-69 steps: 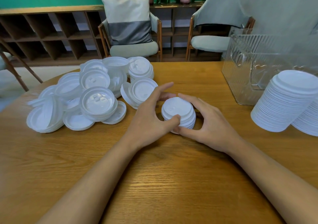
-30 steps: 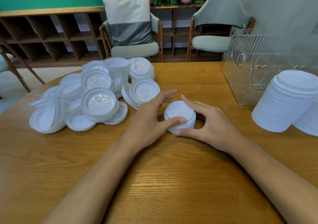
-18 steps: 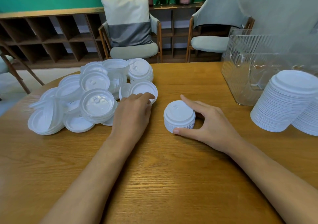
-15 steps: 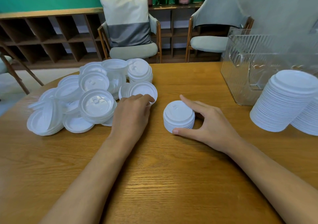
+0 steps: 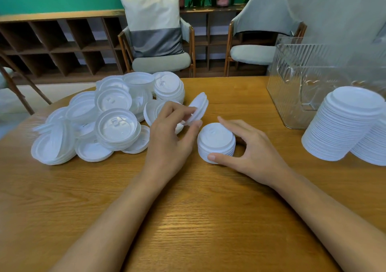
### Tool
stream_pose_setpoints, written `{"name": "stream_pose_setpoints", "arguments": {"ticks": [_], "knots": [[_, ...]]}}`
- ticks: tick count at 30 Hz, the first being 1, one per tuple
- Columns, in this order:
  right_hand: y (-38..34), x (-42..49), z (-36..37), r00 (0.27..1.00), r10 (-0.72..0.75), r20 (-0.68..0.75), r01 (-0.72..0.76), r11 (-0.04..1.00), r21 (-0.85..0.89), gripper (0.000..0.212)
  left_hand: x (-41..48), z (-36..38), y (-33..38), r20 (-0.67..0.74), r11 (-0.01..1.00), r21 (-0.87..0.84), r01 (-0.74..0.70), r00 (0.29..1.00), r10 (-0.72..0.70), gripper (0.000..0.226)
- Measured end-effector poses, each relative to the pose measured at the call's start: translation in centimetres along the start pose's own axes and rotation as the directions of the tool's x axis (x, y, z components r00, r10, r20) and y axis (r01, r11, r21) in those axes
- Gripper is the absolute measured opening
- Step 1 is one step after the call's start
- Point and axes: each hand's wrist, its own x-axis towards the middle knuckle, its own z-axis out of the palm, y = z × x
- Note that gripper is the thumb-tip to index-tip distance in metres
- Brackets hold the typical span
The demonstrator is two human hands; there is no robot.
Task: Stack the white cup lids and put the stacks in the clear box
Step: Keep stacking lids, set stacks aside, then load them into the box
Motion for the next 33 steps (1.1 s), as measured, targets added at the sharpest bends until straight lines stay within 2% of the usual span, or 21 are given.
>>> {"name": "stream_pose_setpoints", "arguments": {"ticks": [5, 8, 10, 13, 18, 21, 26, 30, 33], "knots": [[0.1, 0.0, 0.0, 1.0, 0.003, -0.004, -0.003, 1.0, -0.01, 0.099, 0.3, -0.6, 0.8, -0.042, 0.966, -0.189, 0.176, 0.982, -0.187, 0.02], [0.2, 0.1, -0.1, 1.0, 0.006, 0.01, -0.007, 1.0, 0.015, 0.103, 0.5, -0.5, 0.1, 0.052, 0.892, -0.304, 0.334, 0.941, -0.335, 0.029], [0.2, 0.1, 0.0, 1.0, -0.001, 0.015, 0.001, 0.999, 0.041, 0.105, 0.4, -0.2, -0.2, 0.13, 0.87, -0.288, 0.4, 0.917, -0.378, 0.034], [0.1, 0.1, 0.1, 0.999, -0.04, 0.024, 0.039, 0.998, 0.043, 0.105, -0.1, 0.2, -0.4, 0.191, 0.903, -0.195, 0.383, 0.918, -0.348, 0.034], [0.1, 0.0, 0.2, 0.998, -0.063, 0.024, 0.063, 0.998, 0.008, 0.092, -0.6, 1.0, -0.4, 0.196, 0.923, -0.152, 0.354, 0.926, -0.323, 0.009], [0.2, 0.0, 0.2, 0.998, -0.066, 0.011, 0.066, 0.998, -0.003, 0.086, -0.8, 1.2, -0.2, 0.233, 0.938, -0.122, 0.324, 0.928, -0.291, 0.02], [0.4, 0.1, 0.2, 0.997, -0.068, 0.025, 0.068, 0.998, 0.016, 0.092, -1.0, 1.1, 0.4, 0.288, 0.971, 0.018, 0.239, 0.929, -0.234, 0.058], [0.1, 0.1, 0.0, 0.998, -0.06, 0.032, 0.059, 0.998, 0.036, 0.096, -0.7, 0.5, 0.2, 0.322, 0.97, -0.024, 0.24, 0.921, -0.22, 0.064], [0.0, 0.0, -0.1, 0.998, -0.062, 0.032, 0.06, 0.997, 0.056, 0.097, -0.5, 0.0, 0.3, 0.369, 0.962, -0.043, 0.269, 0.899, -0.235, 0.057]]}}
